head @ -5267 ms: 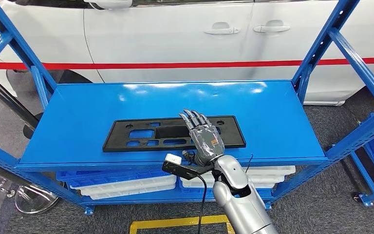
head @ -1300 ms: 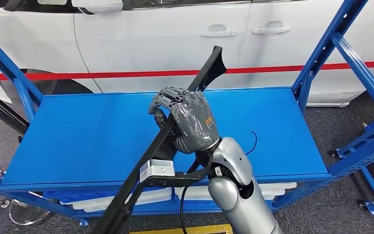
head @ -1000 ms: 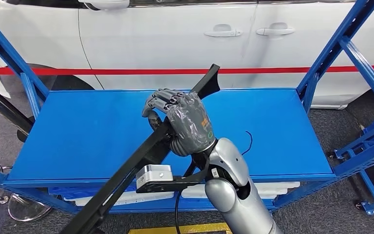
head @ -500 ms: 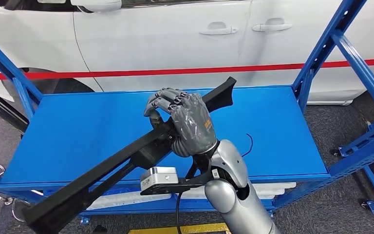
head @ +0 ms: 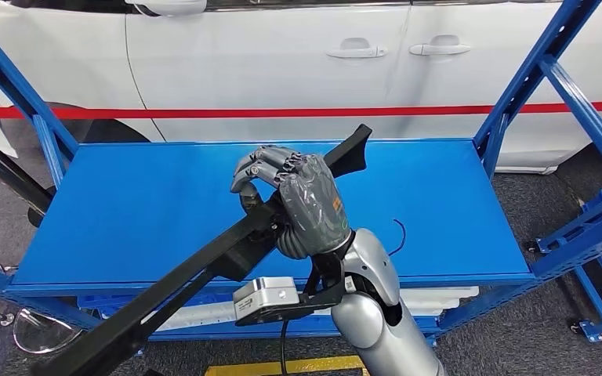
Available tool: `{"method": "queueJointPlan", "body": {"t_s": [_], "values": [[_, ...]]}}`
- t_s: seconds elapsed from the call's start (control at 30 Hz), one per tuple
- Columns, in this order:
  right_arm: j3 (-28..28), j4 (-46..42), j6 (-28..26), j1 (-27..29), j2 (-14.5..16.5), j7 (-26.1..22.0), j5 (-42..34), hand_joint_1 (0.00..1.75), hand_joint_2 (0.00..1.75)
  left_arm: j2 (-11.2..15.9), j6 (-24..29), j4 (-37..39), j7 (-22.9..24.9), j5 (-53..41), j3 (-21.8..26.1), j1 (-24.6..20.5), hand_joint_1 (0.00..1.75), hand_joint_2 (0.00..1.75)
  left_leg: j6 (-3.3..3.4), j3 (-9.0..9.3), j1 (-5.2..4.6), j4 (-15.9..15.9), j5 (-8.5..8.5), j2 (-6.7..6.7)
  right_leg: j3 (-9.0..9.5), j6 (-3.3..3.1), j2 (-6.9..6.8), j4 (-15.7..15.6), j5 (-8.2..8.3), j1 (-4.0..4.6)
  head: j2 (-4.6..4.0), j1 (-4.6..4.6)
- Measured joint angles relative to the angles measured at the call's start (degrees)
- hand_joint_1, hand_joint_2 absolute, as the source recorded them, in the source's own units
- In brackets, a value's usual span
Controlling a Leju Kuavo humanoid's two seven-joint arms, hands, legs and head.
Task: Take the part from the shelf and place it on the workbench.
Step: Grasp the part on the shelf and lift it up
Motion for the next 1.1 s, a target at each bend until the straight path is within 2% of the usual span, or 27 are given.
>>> {"method": "queueJointPlan", "body": {"t_s": [0.03,0.07,0.1,0.17,0.2,0.23,0.33,0.37,0.4,0.43,0.5,0.53,0.57,0.6,0.63,0.67,0.7,0.73,0.77,0.83,0.87,0.9,0.93,1.0,1.03,1.07,1.1], "values": [[0.0,0.0,0.0,0.2,0.0,0.0,-0.2,1.75,1.75,0.0,-0.1,0.0,0.1,0.0,0.0,0.0,0.0,1.75,0.01,-0.51,-0.03,0.2,0.28,0.05,-0.45,0.12,0.0,2.2,-0.9,-0.06,-0.01,0.0],[0.1,0.0,0.0,0.4,0.0,-0.1,-0.3,1.75,1.75,0.0,-0.1,0.1,0.2,0.1,0.0,0.0,0.0,1.75,-0.05,-1.05,-0.04,0.4,0.55,0.07,0.13,0.19,-0.01,2.4,-0.66,-0.14,0.0,0.0],[0.2,0.0,0.0,0.6,-0.1,-0.1,-0.3,1.75,1.75,0.1,-0.2,0.1,0.2,0.1,0.0,0.1,0.0,1.75,-0.19,-1.58,-0.04,0.6,0.81,0.06,1.85,0.19,-0.02,0.4,0.53,-0.23,-0.01,0.0],[0.4,0.0,0.0,0.6,-0.1,-0.3,-0.4,1.75,1.75,0.1,-0.2,0.3,0.4,0.1,0.0,0.1,0.0,1.75,-0.64,-2.5,-0.07,1.1,1.3,0.01,7.03,0.01,-0.07,-7.4,3.06,-0.32,-0.01,-0.01],[0.6,-0.1,0.0,0.7,-0.1,-0.4,-0.4,1.75,1.75,0.1,-0.3,0.3,0.4,0.1,0.0,0.1,0.0,1.75,-0.95,-2.76,-0.09,1.3,1.57,-0.02,8.82,-0.14,-0.06,-10.3,3.95,-0.2,-0.01,-0.01],[0.7,-0.1,0.0,0.7,-0.1,-0.5,-0.4,1.75,1.75,0.1,-0.3,0.4,0.4,0.1,0.0,0.1,0.0,1.75,-1.31,-2.92,-0.12,1.4,1.87,-0.04,9.72,-0.3,-0.04,-12.1,4.26,-0.06,-0.02,-0.02],[1.0,-0.2,0.0,0.8,0.0,-0.6,-0.5,1.75,1.75,0.2,-0.3,0.4,0.4,0.2,0.0,0.1,0.0,1.75,-2.44,-3.23,0.0,1.2,2.83,-0.13,9.07,-1.18,-0.07,-12.7,5.31,0.16,-0.02,-0.02],[1.2,-0.2,0.0,0.8,0.0,-0.6,-0.5,1.75,1.75,0.3,-0.3,0.5,0.4,0.2,0.0,0.2,0.0,1.75,-2.75,-3.6,0.1,1.6,2.16,-0.17,8.63,-1.65,-0.16,-12.9,5.89,0.07,-0.02,-0.03],[1.3,-0.3,0.0,0.8,0.0,-0.6,-0.5,1.75,1.75,0.3,-0.4,0.5,0.5,0.2,0.0,0.3,0.0,1.75,-3.04,-4.16,0.2,2.8,0.43,-0.21,8.08,-2.12,-0.27,-13.0,6.57,-0.04,-0.01,-0.03],[1.4,-0.3,0.0,0.8,0.0,-0.7,-0.5,1.75,1.75,0.3,-0.4,0.6,0.5,0.2,0.0,0.4,0.0,1.75,-3.27,-4.93,0.3,5.2,-2.28,-0.23,7.37,-2.47,-0.38,-13.1,7.26,-0.13,-0.01,-0.03],[1.6,-0.3,-0.1,0.9,0.0,-0.7,-0.6,1.75,1.75,0.3,-0.5,0.6,0.7,0.3,0.0,0.4,0.0,1.75,-3.68,-6.46,0.38,12.2,-7.93,-0.22,5.68,-2.76,-0.41,-13.1,8.54,0.01,-0.01,-0.03],[1.7,-0.3,-0.1,1.0,0.0,-0.7,-0.6,1.75,1.75,0.3,-0.4,0.6,1.0,0.4,0.0,0.4,0.0,1.75,-3.8,-6.7,0.39,15.2,-9.24,-0.21,4.77,-2.76,-0.43,-13.0,9.17,0.1,-0.01,-0.03],[1.8,-0.3,-0.1,1.1,-0.1,-0.7,-0.6,1.75,1.75,0.2,-0.4,0.6,1.4,0.5,0.0,0.3,0.0,1.75,-3.83,-6.23,0.39,16.8,-9.19,-0.22,3.88,-2.72,-0.44,-12.9,9.78,0.18,-0.01,-0.04],[1.8,-0.4,-0.1,1.2,-0.1,-0.7,-0.6,1.75,1.75,0.1,-0.2,0.6,2.0,0.6,0.0,0.1,0.0,1.75,-3.76,-4.87,0.38,16.6,-8.03,-0.22,3.04,-2.65,-0.45,-12.8,10.34,0.23,-0.01,-0.04],[1.8,-0.4,-0.1,1.2,-0.1,-0.7,-0.6,1.75,1.75,-0.2,0.1,0.6,2.6,0.7,0.0,-0.3,0.0,1.75,-3.56,-2.53,0.34,14.3,-6.46,-0.23,2.29,-2.54,-0.47,-12.7,10.87,0.27,-0.01,-0.04],[1.8,-0.6,-0.1,1.3,0.0,-0.7,-0.6,1.75,1.75,-0.5,0.4,0.6,3.2,0.8,0.0,-0.7,0.0,1.75,-3.22,0.52,0.26,10.5,-5.5,-0.26,1.7,-2.4,-0.5,-12.6,11.36,0.29,-0.01,-0.04],[1.9,-0.8,-0.1,1.3,0.0,-0.7,-0.6,1.75,1.75,-0.8,0.6,0.6,3.7,0.8,0.0,-1.2,0.0,1.75,-2.84,3.74,0.11,6.0,-5.41,-0.28,1.26,-2.19,-0.53,-12.5,11.82,0.36,-0.02,-0.03],[1.9,-0.9,-0.1,1.3,0.0,-0.6,-0.6,1.75,1.75,-1.0,0.8,0.6,4.0,0.8,0.0,-1.7,0.0,1.75,-2.49,6.13,-0.07,2.4,-5.76,-0.3,1.04,-1.89,-0.58,-12.5,12.33,0.38,-0.02,-0.03],[2.0,-1.1,-0.1,1.2,0.0,-0.6,-0.6,1.75,1.75,-1.2,0.9,0.6,4.1,0.8,0.0,-2.1,0.0,1.75,-2.17,7.52,-0.28,0.0,-6.3,-0.33,0.96,-1.57,-0.63,-12.7,12.83,0.34,-0.02,-0.03],[2.0,-1.3,-0.1,1.3,-0.1,-0.6,-0.6,1.75,1.75,-1.6,1.0,0.6,4.3,0.8,0.0,-2.4,0.0,1.75,-1.53,7.65,-0.37,-1.4,-5.86,-0.29,0.85,-0.8,-0.59,-13.0,13.85,0.29,-0.02,-0.03],[2.0,-1.4,-0.1,1.3,-0.1,-0.6,-0.6,1.75,1.75,-1.8,1.0,0.6,4.3,0.8,0.0,-2.5,0.0,1.75,-1.12,7.38,-0.3,-1.8,-5.15,-0.15,0.51,-0.44,-0.51,-12.7,13.56,0.32,-0.02,-0.01],[2.0,-1.5,-0.1,1.3,-0.2,-0.6,-0.6,1.75,1.75,-1.9,1.1,0.6,4.4,0.8,0.0,-2.6,0.0,1.75,-0.61,6.93,-0.17,-2.1,-4.31,0.03,-0.04,-0.15,-0.42,-11.6,12.18,0.34,-0.02,-0.01],[2.0,-1.5,-0.1,1.3,-0.2,-0.6,-0.6,1.75,1.75,-2.1,1.1,0.6,4.4,0.8,0.0,-2.6,0.0,1.75,-0.16,6.32,-0.05,-2.3,-3.44,0.21,-0.76,0.09,-0.34,-9.6,9.81,0.34,-0.02,0.01],[2.0,-1.6,-0.1,1.4,-0.4,-0.6,-0.6,1.75,1.75,-2.2,1.1,0.6,4.4,0.8,0.0,-2.7,0.0,1.75,0.3,4.62,-0.19,-2.0,-2.16,0.42,-2.32,0.41,-0.29,-3.3,4.08,0.11,-0.02,0.0],[2.0,-1.6,-0.1,1.4,-0.4,-0.5,-0.6,1.75,1.75,-2.2,1.1,0.6,4.4,0.8,0.0,-2.6,0.0,1.75,0.29,3.65,-0.23,-1.7,-1.65,0.46,-2.77,0.6,-0.29,-0.1,2.53,0.02,-0.02,0.01],[2.0,-1.6,-0.1,1.5,-0.5,-0.5,-0.6,1.75,1.75,-2.3,1.1,0.6,4.4,0.8,0.0,-2.6,0.0,1.75,0.22,2.63,-0.24,-1.2,-1.21,0.5,-2.69,0.77,-0.29,2.0,2.25,-0.09,-0.02,0.01],[2.0,-1.6,-0.1,1.5,-0.5,-0.5,-0.6,1.75,1.75,-2.3,1.1,0.6,4.4,0.8,0.0,-2.6,0.0,1.75,0.09,1.57,-0.23,-0.7,-0.83,0.53,-1.72,0.91,-0.31,2.3,3.15,-0.24,-0.02,0.01]]}}
